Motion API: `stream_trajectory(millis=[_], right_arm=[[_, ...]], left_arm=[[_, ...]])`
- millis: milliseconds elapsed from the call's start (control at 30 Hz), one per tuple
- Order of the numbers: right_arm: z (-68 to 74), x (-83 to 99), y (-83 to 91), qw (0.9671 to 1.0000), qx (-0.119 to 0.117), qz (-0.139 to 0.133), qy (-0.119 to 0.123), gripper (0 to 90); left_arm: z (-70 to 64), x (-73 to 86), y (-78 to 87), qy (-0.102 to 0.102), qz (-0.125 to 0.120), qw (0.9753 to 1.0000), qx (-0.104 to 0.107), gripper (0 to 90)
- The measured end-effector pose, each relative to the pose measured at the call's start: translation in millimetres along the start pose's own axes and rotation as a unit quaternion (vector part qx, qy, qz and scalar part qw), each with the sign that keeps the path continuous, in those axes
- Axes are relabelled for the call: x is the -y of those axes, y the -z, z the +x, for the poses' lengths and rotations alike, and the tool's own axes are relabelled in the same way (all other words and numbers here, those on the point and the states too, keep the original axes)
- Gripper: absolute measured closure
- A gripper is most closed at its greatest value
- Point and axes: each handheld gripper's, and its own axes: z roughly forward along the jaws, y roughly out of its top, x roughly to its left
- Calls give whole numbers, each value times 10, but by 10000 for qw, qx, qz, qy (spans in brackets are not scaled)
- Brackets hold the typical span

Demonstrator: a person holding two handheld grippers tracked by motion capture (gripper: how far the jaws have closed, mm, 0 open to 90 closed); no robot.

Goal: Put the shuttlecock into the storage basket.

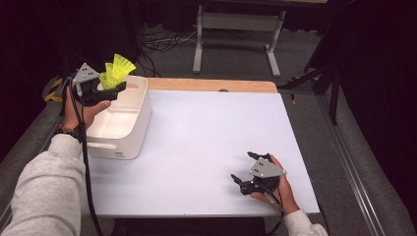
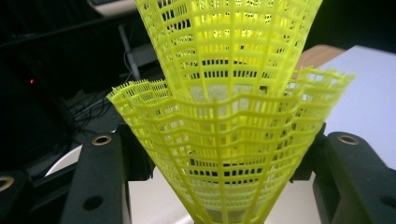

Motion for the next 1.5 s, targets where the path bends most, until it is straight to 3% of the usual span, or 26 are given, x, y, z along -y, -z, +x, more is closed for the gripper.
stream_trajectory(millis=[67, 233, 467, 633, 700, 733, 900, 1000, 1167, 1300, 1400, 1433, 1500], right_arm=[[-4, 5, -7, 10000, 5, 35, 3, 91], [2, 3, -14, 10000, -28, 45, 13, 91], [-3, 4, -23, 10000, -52, 55, 21, 91], [-3, 5, -27, 10000, -75, 54, 35, 91], [-2, 4, -32, 9999, -89, 65, 38, 92], [2, 4, -37, 9999, -112, 72, 35, 92], [8, 4, -41, 9999, -151, 77, 35, 92], [4, 7, -47, 9998, -163, 80, 26, 92], [14, 2, -61, 9997, -216, 92, 21, 92], [14, 1, -73, 9996, -258, 99, -6, 93], [16, 2, -81, 9995, -278, 114, -1, 93], [19, 3, -86, 9995, -296, 129, -7, 93], [17, 4, -95, 9994, -320, 147, -3, 93]], left_arm=[[25, 2, -29, 62, 101, 9999, 12, 420], [66, 26, -112, -36, 430, 9990, -69, 423], [36, 40, -253, -134, 910, 9958, -32, 428], [58, 48, -288, -35, 1052, 9944, 15, 428], [52, 66, -326, -20, 1222, 9925, 80, 426], [48, 89, -370, -56, 1451, 9894, 5, 422], [47, 102, -402, -85, 1523, 9883, 2, 427], [35, 120, -438, -116, 1726, 9849, 61, 419], [25, 130, -469, -199, 1861, 9823, -3, 414], [14, 146, -489, -163, 2002, 9796, 62, 401], [15, 137, -486, -187, 1982, 9800, 18, 396], [3, 139, -498, -222, 2098, 9775, 31, 395], [-10, 145, -511, -259, 2159, 9761, 13, 381]])
